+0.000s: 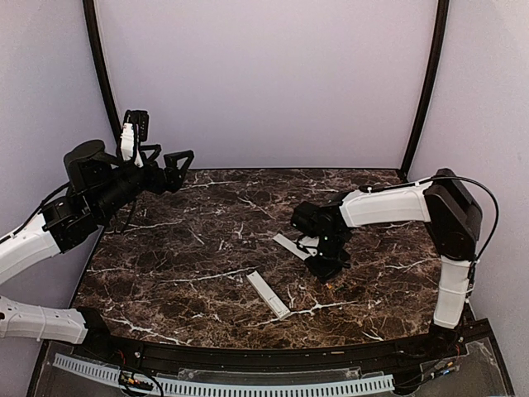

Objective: Load the batteries into the remote control
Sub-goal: Pick up the battery at the center of the board.

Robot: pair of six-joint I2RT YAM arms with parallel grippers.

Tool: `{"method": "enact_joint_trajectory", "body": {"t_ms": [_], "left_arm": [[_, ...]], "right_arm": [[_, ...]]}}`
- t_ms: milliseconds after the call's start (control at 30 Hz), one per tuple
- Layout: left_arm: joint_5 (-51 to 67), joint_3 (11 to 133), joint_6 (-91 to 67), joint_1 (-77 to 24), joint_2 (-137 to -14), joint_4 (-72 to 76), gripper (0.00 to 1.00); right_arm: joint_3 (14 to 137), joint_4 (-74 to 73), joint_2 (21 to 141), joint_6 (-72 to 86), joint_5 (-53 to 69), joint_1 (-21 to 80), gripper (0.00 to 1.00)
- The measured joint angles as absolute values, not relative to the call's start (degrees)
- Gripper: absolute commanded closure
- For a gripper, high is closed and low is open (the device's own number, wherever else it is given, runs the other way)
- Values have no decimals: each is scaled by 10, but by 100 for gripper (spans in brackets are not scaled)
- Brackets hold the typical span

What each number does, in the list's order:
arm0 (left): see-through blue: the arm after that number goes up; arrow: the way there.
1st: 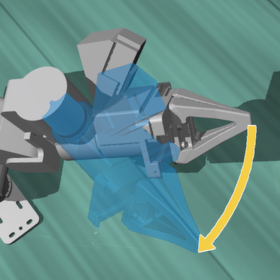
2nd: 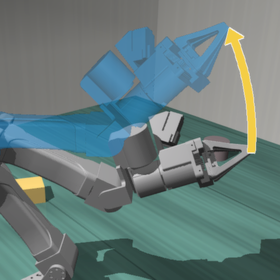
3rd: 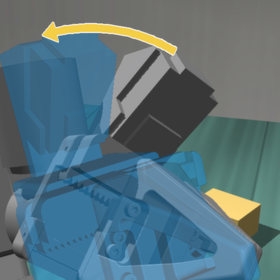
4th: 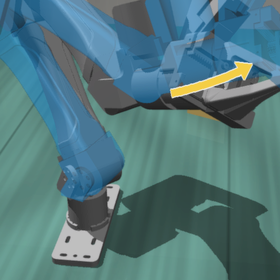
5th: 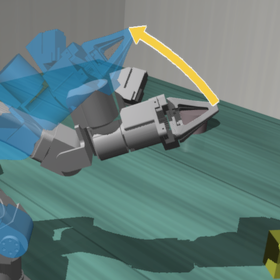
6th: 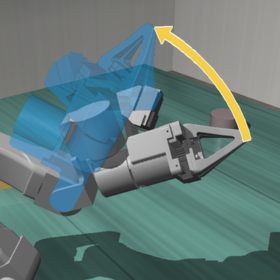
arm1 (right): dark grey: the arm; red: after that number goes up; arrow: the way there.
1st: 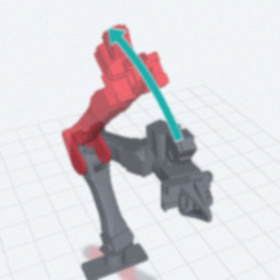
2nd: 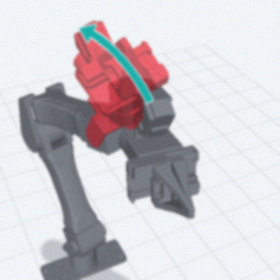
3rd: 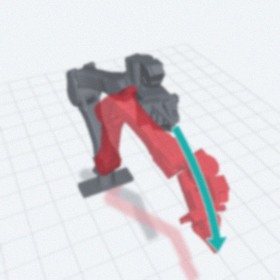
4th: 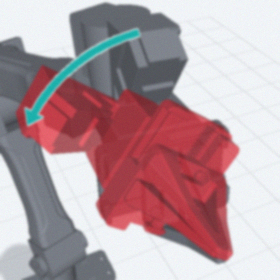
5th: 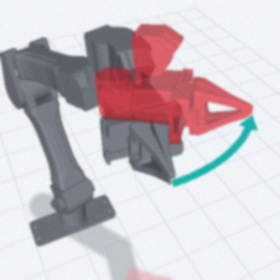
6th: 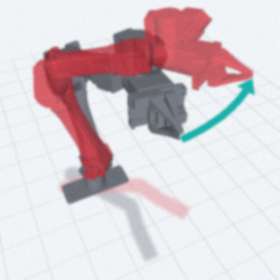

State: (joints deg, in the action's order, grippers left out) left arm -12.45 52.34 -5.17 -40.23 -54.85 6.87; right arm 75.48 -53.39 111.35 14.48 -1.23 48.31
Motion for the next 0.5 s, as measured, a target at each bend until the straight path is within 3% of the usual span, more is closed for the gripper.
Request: {"method": "enact_joint_trajectory", "body": {"t_ms": [233,500], "left_arm": [[-123,523,-52,-399,-548,67,1],[-117,523,-53,-396,-548,66,1]], "right_arm": [[764,-545,1095,184,-13,503,100],[817,-488,1048,274,7,622,100]]}}
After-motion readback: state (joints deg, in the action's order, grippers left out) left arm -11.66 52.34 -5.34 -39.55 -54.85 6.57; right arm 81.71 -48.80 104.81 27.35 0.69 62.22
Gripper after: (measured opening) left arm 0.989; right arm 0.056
